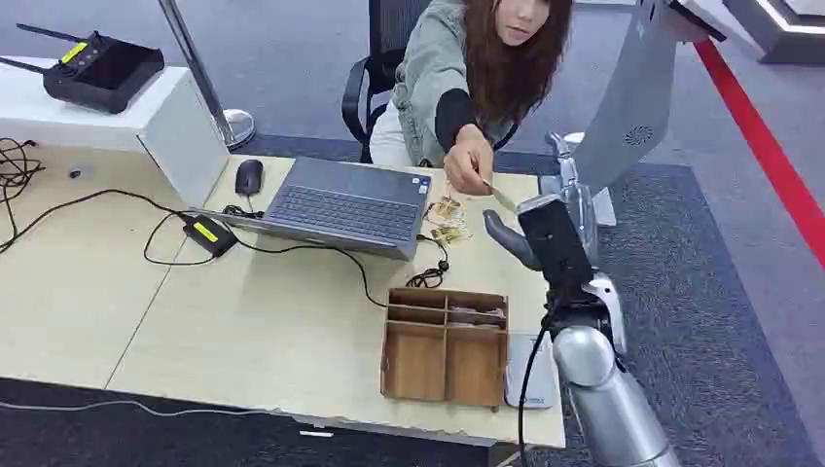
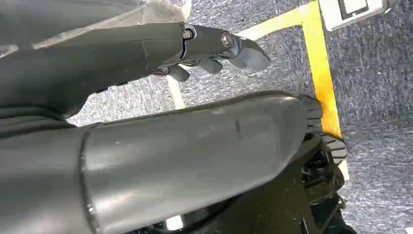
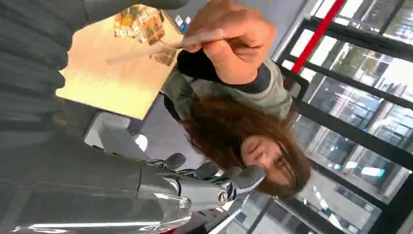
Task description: Pass the card to the sensor for recognition and then transmit it.
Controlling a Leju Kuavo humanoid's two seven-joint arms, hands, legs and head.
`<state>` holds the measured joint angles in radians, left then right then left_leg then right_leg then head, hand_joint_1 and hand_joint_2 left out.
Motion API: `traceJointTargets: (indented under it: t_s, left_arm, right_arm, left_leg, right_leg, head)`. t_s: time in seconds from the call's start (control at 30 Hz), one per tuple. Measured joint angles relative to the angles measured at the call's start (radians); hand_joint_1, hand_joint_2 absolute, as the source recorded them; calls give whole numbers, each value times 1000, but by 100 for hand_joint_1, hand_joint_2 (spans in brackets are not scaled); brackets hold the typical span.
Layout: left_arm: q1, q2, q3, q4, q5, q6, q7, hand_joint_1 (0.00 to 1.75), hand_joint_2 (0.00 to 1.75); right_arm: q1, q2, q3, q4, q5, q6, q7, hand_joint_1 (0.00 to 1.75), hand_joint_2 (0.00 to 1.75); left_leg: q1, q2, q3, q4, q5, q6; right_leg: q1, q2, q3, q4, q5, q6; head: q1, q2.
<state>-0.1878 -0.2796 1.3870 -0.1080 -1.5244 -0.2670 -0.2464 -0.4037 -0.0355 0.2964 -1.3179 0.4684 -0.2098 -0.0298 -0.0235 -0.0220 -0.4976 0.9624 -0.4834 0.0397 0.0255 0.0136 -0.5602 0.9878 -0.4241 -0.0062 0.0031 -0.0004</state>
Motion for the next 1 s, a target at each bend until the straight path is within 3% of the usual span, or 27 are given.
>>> traceJointTargets:
  t_s: [0.03,0.07,0.1,0.13,0.17,1.0]
  left_arm:
    - [0,0,0,0,0,0,-1,0,0]
    - [0,0,-2,0,0,0,-2,0,0]
    - [0,0,-4,0,0,0,-2,0,0]
    - [0,0,-7,0,0,0,-3,0,0]
    - [0,0,-8,0,0,0,-5,0,0]
    - [4,0,-15,0,2,20,-23,0,0]
  right_arm:
    - [-3,3,6,13,0,-1,-2,37,175]
    - [-7,5,9,28,-1,-3,-3,89,175]
    - [-11,8,13,41,-2,-5,-3,157,175]
    - [-16,9,18,57,-4,-6,-3,157,175]
    - [-18,9,24,71,-5,-7,-4,169,175]
    - [-24,17,55,191,-16,-22,-16,175,175]
  left_leg:
    - [0,0,0,0,0,0]
    - [0,0,0,0,0,0]
    - [0,1,0,0,0,0]
    - [0,1,0,0,0,0]
    - [0,1,0,0,0,0]
    - [0,1,1,0,0,0]
  right_leg:
    - [0,0,0,0,0,0]
    - [0,0,0,0,0,0]
    - [0,0,0,0,0,0]
    - [0,0,0,0,0,0]
    - [0,0,0,0,0,0]
    - [0,0,0,0,0,0]
  head:
    - [0,0]
    - [0,0]
    - [0,0]
    - [0,0]
    - [0,0]
    - [0,0]
